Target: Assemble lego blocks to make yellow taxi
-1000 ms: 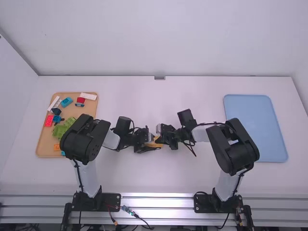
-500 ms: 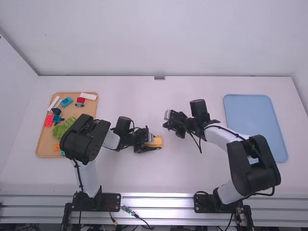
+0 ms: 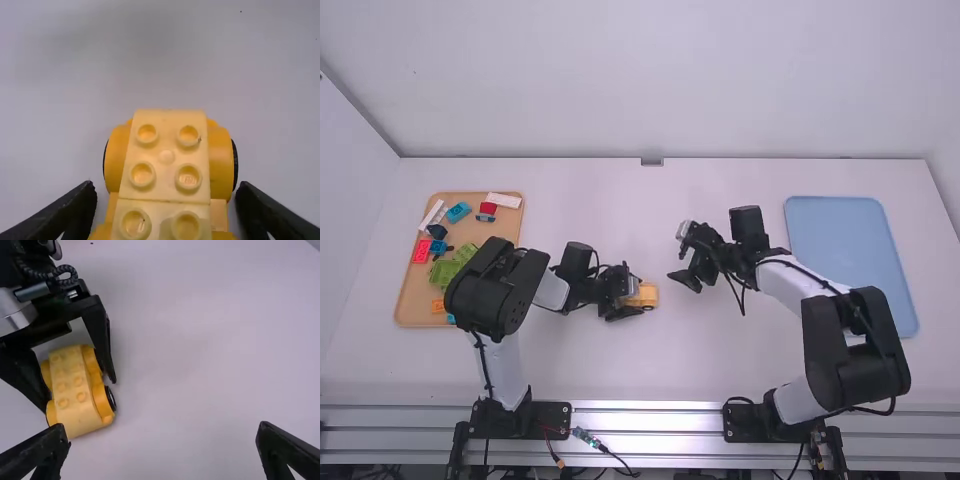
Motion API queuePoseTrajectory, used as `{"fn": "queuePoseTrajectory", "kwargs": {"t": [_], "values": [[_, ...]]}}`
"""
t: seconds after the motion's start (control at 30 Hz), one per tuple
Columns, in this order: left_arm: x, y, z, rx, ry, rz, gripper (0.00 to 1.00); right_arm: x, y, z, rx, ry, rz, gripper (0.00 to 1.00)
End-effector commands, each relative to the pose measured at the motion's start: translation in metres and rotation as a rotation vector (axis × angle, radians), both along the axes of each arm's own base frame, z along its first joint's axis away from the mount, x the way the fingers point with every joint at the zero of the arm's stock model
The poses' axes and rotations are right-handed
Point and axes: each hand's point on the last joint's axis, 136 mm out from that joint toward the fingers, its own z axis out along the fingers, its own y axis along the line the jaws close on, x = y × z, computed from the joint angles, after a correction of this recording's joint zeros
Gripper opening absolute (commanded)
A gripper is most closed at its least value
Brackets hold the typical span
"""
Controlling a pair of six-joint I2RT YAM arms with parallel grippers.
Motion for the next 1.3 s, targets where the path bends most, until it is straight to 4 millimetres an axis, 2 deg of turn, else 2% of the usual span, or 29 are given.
{"fn": "queuePoseTrajectory", "kwargs": {"t": [0.0, 0.2, 0.27, 0.43, 0.77, 0.83, 0.93, 1.03, 1.07, 1.17, 1.2, 1.23, 1.27], "values": [[0.002, 0.001, -0.002, 0.007, -0.007, 0.0, 0.8, 0.004, 0.001, 0.013, 0.01, -0.03, -0.004, 0.99], [0.001, -0.001, -0.001, 0.003, -0.012, -0.006, 0.97, 0.003, 0.002, 0.013, 0.01, -0.029, -0.001, 0.99], [0.002, -0.001, 0.0, 0.001, -0.006, 0.001, 0.99, 0.003, 0.002, 0.013, 0.01, -0.03, -0.001, 0.99], [0.002, 0.001, 0.004, 0.002, 0.0, 0.004, 0.99, 0.003, 0.002, 0.013, 0.009, -0.032, 0.001, 1.0], [0.006, 0.026, 0.051, 0.009, 0.01, 0.081, 0.99, 0.004, 0.002, 0.013, 0.008, -0.032, 0.0, 0.99], [0.009, 0.04, 0.067, 0.018, 0.002, 0.128, 0.99, 0.004, 0.002, 0.013, 0.008, -0.032, 0.0, 0.99], [0.017, 0.056, 0.078, 0.045, 0.018, 0.225, 0.99, 0.003, 0.002, 0.013, 0.009, -0.032, 0.0, 0.99], [0.039, 0.1, 0.099, 0.084, 0.084, 0.537, 0.99, 0.003, 0.002, 0.013, 0.008, -0.033, 0.0, 0.99], [0.041, 0.104, 0.101, 0.083, 0.093, 0.569, 0.99, 0.004, 0.002, 0.013, 0.008, -0.033, -0.001, 0.99], [0.055, 0.145, 0.128, -0.004, 0.179, 0.875, 0.99, 0.004, 0.002, 0.013, 0.008, -0.033, -0.001, 0.99], [0.056, 0.149, 0.131, -0.017, 0.186, 0.901, 0.99, 0.004, 0.002, 0.013, 0.009, -0.033, 0.0, 0.99], [0.057, 0.164, 0.14, -0.067, 0.219, 0.994, 0.99, 0.004, 0.002, 0.013, 0.009, -0.033, 0.0, 0.99], [0.058, 0.171, 0.146, -0.102, 0.234, 1.035, 0.99, 0.004, 0.002, 0.013, 0.009, -0.032, -0.001, 0.99]]}}
